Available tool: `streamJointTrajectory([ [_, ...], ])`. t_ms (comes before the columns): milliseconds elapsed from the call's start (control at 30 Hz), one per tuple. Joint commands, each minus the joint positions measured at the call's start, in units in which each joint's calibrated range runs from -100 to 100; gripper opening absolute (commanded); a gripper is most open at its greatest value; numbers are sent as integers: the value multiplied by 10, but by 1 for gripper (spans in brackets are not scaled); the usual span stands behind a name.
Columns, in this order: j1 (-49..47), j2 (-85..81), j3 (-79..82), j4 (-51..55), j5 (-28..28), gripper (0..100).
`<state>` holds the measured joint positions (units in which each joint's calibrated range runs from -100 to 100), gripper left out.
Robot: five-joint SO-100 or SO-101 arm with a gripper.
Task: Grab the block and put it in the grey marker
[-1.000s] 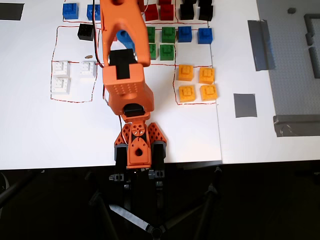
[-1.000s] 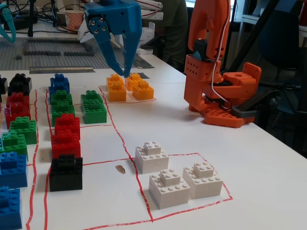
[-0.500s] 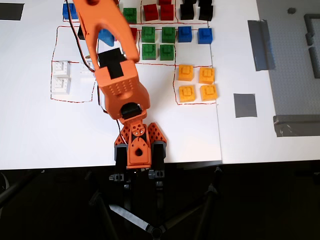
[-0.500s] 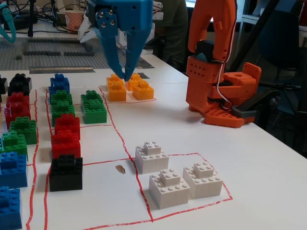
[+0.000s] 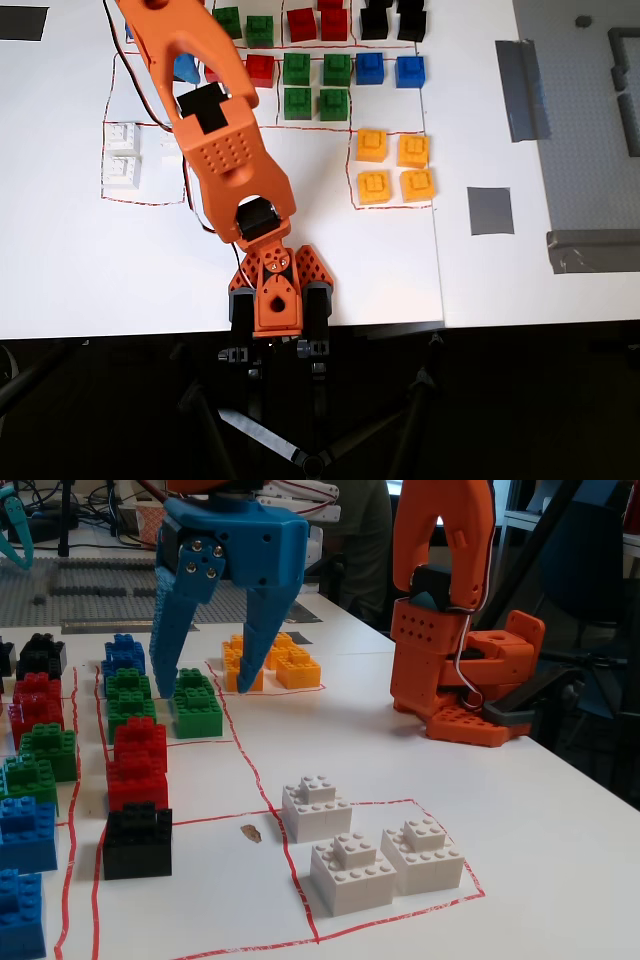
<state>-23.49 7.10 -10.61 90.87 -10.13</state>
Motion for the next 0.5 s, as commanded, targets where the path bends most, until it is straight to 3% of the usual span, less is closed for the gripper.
streamJointTrajectory([
  [0,-5,-26,-30,-19,-6,27],
  [467,27,31,-60,-43,10,37],
])
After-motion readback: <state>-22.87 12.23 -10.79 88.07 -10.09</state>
